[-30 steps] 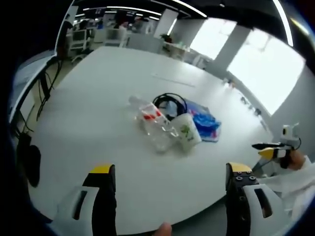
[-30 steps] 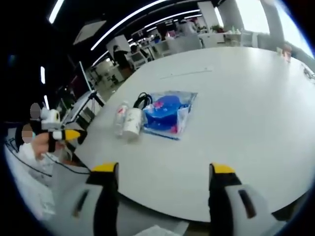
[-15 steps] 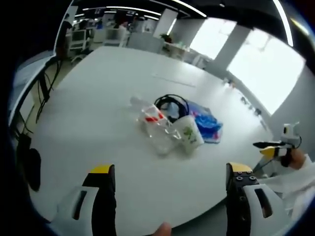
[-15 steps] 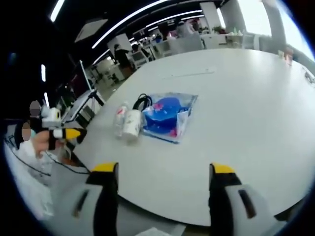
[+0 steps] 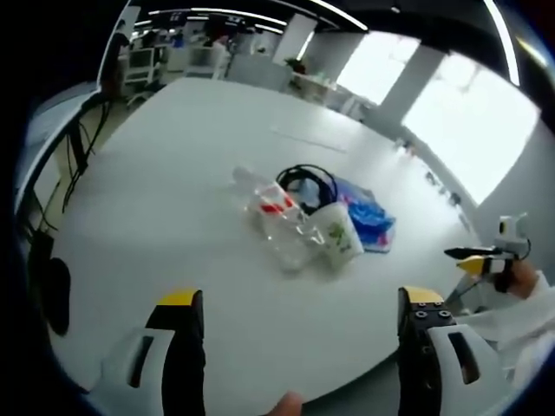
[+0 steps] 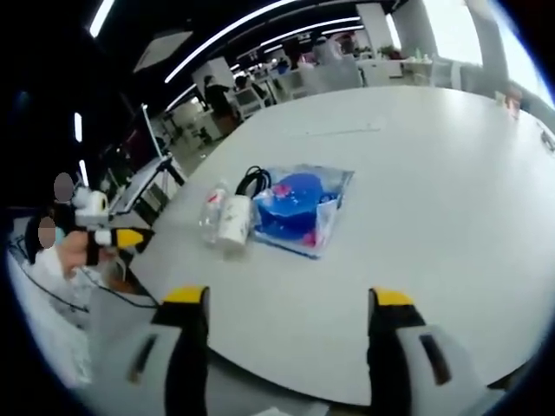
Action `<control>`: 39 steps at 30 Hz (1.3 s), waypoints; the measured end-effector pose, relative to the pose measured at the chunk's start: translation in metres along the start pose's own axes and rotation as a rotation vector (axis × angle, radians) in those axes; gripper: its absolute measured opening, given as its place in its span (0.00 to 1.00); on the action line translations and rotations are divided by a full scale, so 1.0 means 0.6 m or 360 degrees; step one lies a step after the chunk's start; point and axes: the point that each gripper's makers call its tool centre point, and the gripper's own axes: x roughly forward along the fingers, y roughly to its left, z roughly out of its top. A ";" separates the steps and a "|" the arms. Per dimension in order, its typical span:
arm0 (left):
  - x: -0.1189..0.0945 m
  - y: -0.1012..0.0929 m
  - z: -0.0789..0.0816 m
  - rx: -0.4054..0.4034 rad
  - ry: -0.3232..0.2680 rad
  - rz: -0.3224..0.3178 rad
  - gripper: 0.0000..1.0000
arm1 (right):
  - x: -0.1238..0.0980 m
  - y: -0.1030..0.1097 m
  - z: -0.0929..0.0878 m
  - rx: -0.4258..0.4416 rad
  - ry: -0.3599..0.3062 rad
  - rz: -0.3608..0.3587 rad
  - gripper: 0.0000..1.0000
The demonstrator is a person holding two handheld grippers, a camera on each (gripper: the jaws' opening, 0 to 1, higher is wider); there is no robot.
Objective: Arrange the tabletop items into an orderly group along one side of the table until the central work area is clear of visible clutter.
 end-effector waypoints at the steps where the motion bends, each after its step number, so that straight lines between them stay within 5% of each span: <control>1: 0.001 0.001 0.000 -0.0005 0.0000 0.0003 0.89 | 0.000 0.001 0.000 0.0000 0.0001 0.0002 0.73; 39: 0.018 0.015 0.005 -0.0096 0.0015 0.0000 0.87 | 0.012 -0.005 -0.015 0.0041 0.0060 -0.0013 0.72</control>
